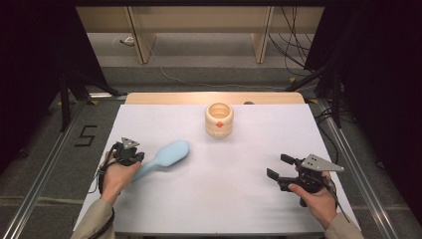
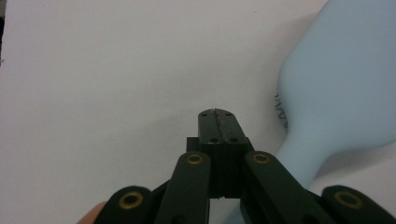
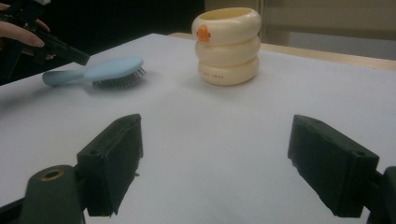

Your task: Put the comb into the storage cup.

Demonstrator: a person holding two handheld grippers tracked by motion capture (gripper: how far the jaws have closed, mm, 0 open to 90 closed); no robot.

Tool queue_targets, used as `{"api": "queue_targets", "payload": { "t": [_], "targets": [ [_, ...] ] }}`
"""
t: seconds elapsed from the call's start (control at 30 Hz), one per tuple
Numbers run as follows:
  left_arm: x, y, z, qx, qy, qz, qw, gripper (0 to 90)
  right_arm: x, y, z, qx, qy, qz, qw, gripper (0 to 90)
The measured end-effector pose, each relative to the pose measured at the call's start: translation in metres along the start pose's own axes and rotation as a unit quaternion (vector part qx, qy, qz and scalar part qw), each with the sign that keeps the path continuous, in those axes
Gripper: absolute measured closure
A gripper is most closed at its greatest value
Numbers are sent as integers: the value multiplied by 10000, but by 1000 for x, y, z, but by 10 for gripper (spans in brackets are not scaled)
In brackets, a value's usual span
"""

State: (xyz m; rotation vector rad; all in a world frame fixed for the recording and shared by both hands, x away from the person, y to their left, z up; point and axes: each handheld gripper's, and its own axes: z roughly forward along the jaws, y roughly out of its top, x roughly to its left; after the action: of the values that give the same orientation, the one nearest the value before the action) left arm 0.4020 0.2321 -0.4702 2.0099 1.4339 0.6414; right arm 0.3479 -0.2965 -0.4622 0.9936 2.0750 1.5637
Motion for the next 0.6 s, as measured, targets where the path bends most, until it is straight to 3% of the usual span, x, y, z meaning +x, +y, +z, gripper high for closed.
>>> {"api": "queue_targets", "payload": {
  "t": [0.17, 0.33, 0.6],
  "targets": [
    [1, -3, 5, 354, 63, -67, 9993, 899, 0, 0, 0, 14, -5, -14, 10000, 188],
    [0, -5, 8, 625, -6, -118, 9980, 899, 0, 0, 1, 28, 11, -9, 10000, 189],
    [0, -6, 6, 818, -156, -204, 9963, 899, 1, 0, 1, 18, 17, -12, 10000, 187]
  ]
}}
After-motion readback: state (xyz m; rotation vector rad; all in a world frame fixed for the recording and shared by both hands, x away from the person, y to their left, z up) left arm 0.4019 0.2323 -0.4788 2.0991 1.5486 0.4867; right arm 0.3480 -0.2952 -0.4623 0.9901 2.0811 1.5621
